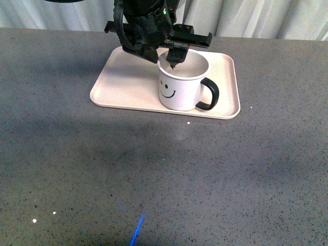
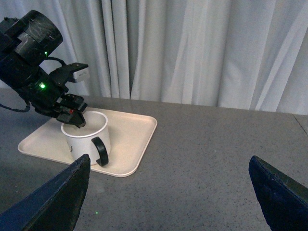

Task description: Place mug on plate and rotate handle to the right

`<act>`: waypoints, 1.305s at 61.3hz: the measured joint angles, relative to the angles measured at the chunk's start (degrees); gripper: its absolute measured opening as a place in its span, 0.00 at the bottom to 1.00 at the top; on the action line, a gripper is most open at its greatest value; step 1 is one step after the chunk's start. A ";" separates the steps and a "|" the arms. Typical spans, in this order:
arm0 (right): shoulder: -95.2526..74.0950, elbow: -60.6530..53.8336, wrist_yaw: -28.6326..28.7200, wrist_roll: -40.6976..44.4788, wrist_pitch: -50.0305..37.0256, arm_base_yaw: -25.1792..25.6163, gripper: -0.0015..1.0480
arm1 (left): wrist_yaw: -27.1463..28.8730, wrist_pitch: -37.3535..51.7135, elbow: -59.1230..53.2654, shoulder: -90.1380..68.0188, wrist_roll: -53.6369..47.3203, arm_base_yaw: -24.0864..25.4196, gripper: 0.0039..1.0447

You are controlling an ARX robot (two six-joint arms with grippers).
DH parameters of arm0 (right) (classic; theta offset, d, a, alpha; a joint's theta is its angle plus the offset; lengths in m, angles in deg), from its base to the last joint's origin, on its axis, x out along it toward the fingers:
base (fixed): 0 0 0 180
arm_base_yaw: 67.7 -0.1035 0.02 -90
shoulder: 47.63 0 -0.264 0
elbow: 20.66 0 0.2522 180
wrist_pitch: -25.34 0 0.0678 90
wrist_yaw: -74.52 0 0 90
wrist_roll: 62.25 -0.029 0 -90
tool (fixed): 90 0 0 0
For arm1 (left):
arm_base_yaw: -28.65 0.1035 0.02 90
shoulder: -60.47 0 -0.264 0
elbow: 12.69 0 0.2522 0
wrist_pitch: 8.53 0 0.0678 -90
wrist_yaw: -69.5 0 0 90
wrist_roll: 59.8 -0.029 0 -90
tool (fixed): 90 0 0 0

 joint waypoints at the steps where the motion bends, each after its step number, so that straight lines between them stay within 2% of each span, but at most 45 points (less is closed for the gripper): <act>1: 0.00 0.00 -0.02 0.00 0.00 0.00 0.91 | -0.17 0.57 -0.63 0.52 -0.09 0.00 0.48; 5: 0.00 0.00 0.00 0.00 0.00 0.00 0.91 | -1.03 3.61 -4.46 3.67 -0.81 0.39 0.61; 18: 0.00 0.00 -0.02 0.02 0.00 0.00 0.91 | 1.22 15.23 -19.54 19.06 -1.44 3.10 0.93; 23: 0.00 0.00 -0.02 0.00 0.00 -0.02 0.91 | 1.84 20.31 -28.15 27.91 -1.18 4.98 0.91; 24: 0.00 0.00 -0.04 0.00 0.00 -0.02 0.91 | 3.37 21.90 -29.83 29.11 -1.46 5.09 0.90; 26: 0.00 0.00 -0.02 0.00 0.00 0.00 0.91 | 8.79 30.01 -33.75 30.95 -2.01 5.14 0.86; 29: 0.00 0.00 0.07 0.02 0.00 -0.02 0.91 | 18.82 51.28 -44.09 33.92 -2.60 5.70 0.74; 30: 0.00 0.00 0.04 0.00 0.00 0.00 0.91 | 20.17 56.33 -47.12 34.67 -2.75 6.08 0.70; 33: 0.00 0.00 -0.02 0.00 0.00 0.00 0.91 | 20.22 69.96 -56.74 37.35 -2.93 7.96 0.58; 38: 0.00 0.00 -0.04 0.00 0.00 -0.02 0.91 | 19.10 77.79 -64.57 41.18 -3.02 9.99 0.44; 53: 0.00 0.00 -0.02 0.00 0.00 0.00 0.91 | 13.84 81.94 -80.21 53.05 -3.19 15.41 0.01; 80: 0.00 0.00 -0.02 0.00 0.00 -0.02 0.91 | 7.74 78.36 -94.90 71.28 -3.30 21.40 0.01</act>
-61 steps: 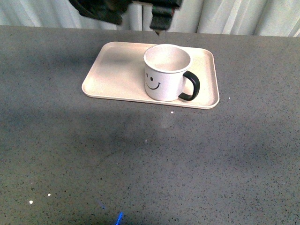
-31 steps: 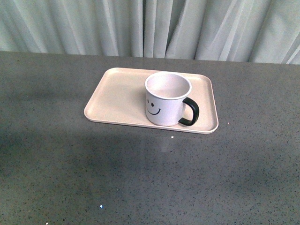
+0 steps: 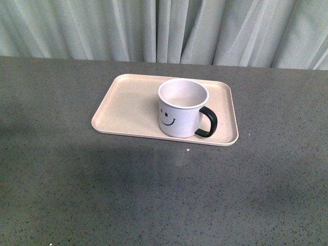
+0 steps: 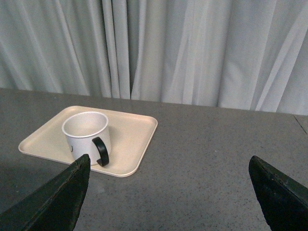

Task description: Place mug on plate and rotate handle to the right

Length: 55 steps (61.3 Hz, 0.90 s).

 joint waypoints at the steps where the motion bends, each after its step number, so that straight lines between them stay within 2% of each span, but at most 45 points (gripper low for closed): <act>1: 0.00 0.00 0.00 0.00 0.00 0.02 0.91 | -0.31 -0.42 -0.39 0.83 0.00 0.15 0.01; 7: 0.00 0.00 0.00 0.00 0.00 0.02 0.91 | -1.18 1.25 -3.04 2.73 -0.02 1.03 0.01; 8: 0.00 0.00 0.04 0.00 0.00 0.00 0.91 | -2.67 1.20 -3.80 3.23 -0.02 2.05 0.01; 11: 0.00 0.00 0.02 0.00 0.00 0.02 0.91 | -5.27 -0.39 -5.20 5.14 -0.09 4.35 0.01; 16: 0.00 0.00 0.02 0.00 0.00 0.02 0.91 | -5.31 -2.89 -5.99 8.48 -0.09 5.57 0.01; 55: 0.00 0.00 0.02 0.00 0.00 0.02 0.91 | -5.73 -26.18 -7.96 35.19 -0.11 5.68 0.01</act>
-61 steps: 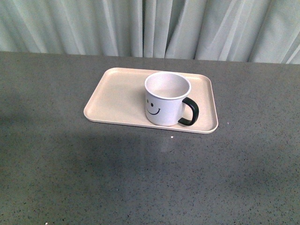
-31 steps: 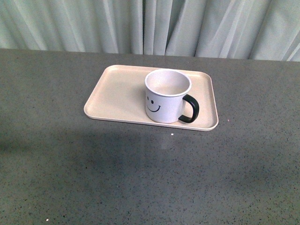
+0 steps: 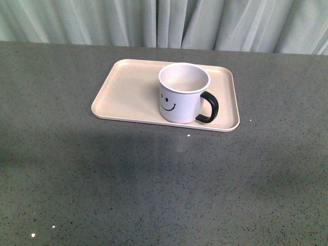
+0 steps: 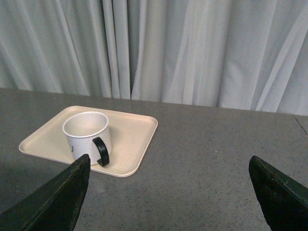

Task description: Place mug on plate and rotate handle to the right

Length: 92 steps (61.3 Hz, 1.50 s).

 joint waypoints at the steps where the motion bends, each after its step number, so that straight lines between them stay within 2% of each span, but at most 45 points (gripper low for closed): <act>1: 0.00 0.00 0.00 0.00 0.00 -0.02 0.91 | 0.00 -0.59 -0.02 0.63 0.00 0.00 0.01; 46: 0.00 0.00 0.00 0.00 0.00 0.00 0.91 | 0.00 -17.00 -0.02 17.31 0.00 0.02 0.01; 50: 0.00 0.00 -0.02 0.00 0.00 -0.02 0.91 | 0.00 -24.39 0.00 22.75 0.00 0.02 0.01; 53: 0.00 0.00 -0.02 0.00 0.00 -0.02 0.91 | -0.02 -26.43 0.00 25.38 0.00 0.02 0.01; 77: 0.00 0.00 0.00 0.00 0.04 0.00 0.91 | 0.00 -26.88 0.00 26.21 -0.02 0.11 0.01; 79: -1.60 0.90 2.43 1.09 2.69 0.98 0.91 | 0.00 -26.88 0.00 26.21 -0.02 0.11 0.01; 81: -6.99 4.81 12.85 4.42 11.65 4.52 0.91 | 0.13 -26.88 0.00 26.21 -0.02 0.11 0.01; 84: -17.57 10.45 22.05 9.05 20.09 9.51 0.91 | -0.07 -26.88 0.00 26.21 -0.02 0.11 0.01; 87: -27.36 14.88 29.11 12.24 21.03 13.33 0.91 | -0.02 -26.88 0.00 26.21 -0.02 0.09 0.01; 90: -34.12 18.47 31.34 13.20 19.12 14.99 0.91 | 0.00 -26.88 0.00 26.21 0.00 0.09 0.04; 92: -40.24 22.12 32.09 13.57 16.55 15.39 0.91 | 0.02 -26.88 0.00 26.21 0.00 0.09 0.11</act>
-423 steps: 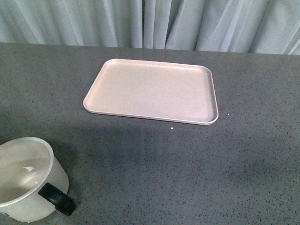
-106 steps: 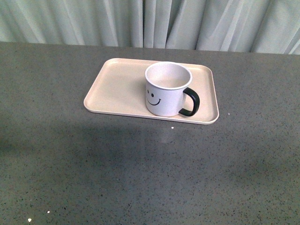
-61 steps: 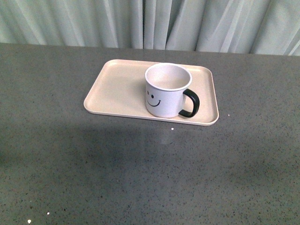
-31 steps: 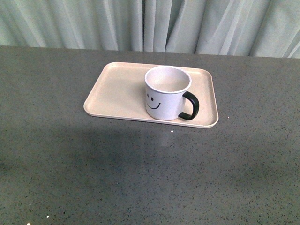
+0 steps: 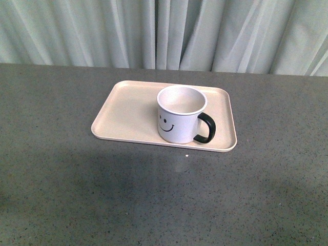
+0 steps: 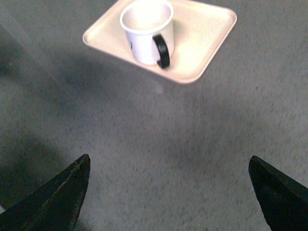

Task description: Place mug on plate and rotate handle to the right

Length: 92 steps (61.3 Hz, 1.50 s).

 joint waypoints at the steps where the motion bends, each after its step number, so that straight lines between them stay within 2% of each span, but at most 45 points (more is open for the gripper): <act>1: -1.44 0.92 0.02 0.07 -0.61 0.00 0.91 | 0.00 0.00 0.00 0.00 0.00 0.00 0.12; 6: -12.13 7.67 -0.07 -0.59 -3.43 -0.98 0.91 | -0.02 0.00 0.00 0.00 0.00 0.00 0.26; 15: -30.16 19.26 -6.32 -4.63 -9.86 -6.64 0.91 | -0.02 0.00 0.00 0.02 0.00 0.00 0.52; 30: -56.76 39.87 -14.80 -8.59 -9.40 -15.37 0.91 | -0.02 0.00 0.00 0.00 -0.04 0.00 0.93; 35: -63.21 45.20 -16.41 -9.64 -7.98 -16.63 0.91 | -0.02 0.00 0.00 0.02 -0.09 0.00 0.91; 41: -69.13 49.92 -15.12 -11.69 -6.34 -17.86 0.91 | -0.02 0.00 0.00 0.02 -0.11 0.00 0.91; 67: -76.22 55.49 -17.27 -15.30 -4.11 -22.49 0.91 | -0.02 0.00 0.00 0.02 -0.11 0.00 0.91; 92: -81.81 64.59 -19.32 -17.22 0.94 -24.57 0.91 | -0.02 0.00 0.00 0.02 -0.11 0.00 0.91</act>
